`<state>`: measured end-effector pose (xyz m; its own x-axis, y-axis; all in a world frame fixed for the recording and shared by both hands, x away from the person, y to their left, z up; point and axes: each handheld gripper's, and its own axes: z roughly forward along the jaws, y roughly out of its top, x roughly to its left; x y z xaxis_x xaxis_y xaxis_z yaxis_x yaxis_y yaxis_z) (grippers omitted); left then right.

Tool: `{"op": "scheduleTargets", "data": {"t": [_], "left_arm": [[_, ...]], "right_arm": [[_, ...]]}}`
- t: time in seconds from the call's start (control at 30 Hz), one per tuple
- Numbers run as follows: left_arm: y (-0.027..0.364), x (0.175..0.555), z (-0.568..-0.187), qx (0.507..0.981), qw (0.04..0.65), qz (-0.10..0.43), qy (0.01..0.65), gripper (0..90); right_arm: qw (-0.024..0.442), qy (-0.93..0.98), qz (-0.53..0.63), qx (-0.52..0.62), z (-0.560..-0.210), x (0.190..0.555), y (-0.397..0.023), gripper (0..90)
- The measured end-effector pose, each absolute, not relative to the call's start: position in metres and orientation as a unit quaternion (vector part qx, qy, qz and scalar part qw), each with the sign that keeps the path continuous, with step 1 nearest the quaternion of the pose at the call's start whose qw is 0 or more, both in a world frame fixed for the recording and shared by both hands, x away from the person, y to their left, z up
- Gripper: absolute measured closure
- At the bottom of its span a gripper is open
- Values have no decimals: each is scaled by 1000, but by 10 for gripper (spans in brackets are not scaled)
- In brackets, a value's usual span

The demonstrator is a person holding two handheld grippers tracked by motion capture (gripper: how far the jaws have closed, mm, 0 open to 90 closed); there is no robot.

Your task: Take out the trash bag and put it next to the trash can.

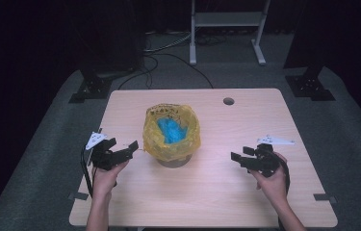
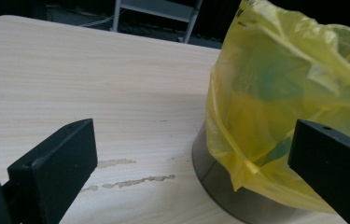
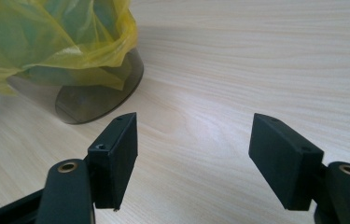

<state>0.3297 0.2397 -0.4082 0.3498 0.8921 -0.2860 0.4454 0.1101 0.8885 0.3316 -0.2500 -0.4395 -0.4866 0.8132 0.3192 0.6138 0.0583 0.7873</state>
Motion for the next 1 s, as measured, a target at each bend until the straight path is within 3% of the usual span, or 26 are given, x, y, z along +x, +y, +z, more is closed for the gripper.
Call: {"op": "scheduleTargets", "data": {"t": [0.57, 0.87, 0.9, 1.0], "left_arm": [[213, 334, -363, 650, 556, 209, 474, 3], [187, 356, -351, 687, 525, 213, 456, 63], [185, 358, -351, 692, 522, 213, 450, 133], [180, 364, -352, 699, 511, 218, 450, 137]], "right_arm": [[107, 718, 473, 500, -442, 331, -254, 328], [110, 715, 482, 495, -437, 329, -253, 330], [109, 713, 484, 496, -436, 329, -254, 331], [110, 713, 485, 495, -436, 329, -254, 336]]}}
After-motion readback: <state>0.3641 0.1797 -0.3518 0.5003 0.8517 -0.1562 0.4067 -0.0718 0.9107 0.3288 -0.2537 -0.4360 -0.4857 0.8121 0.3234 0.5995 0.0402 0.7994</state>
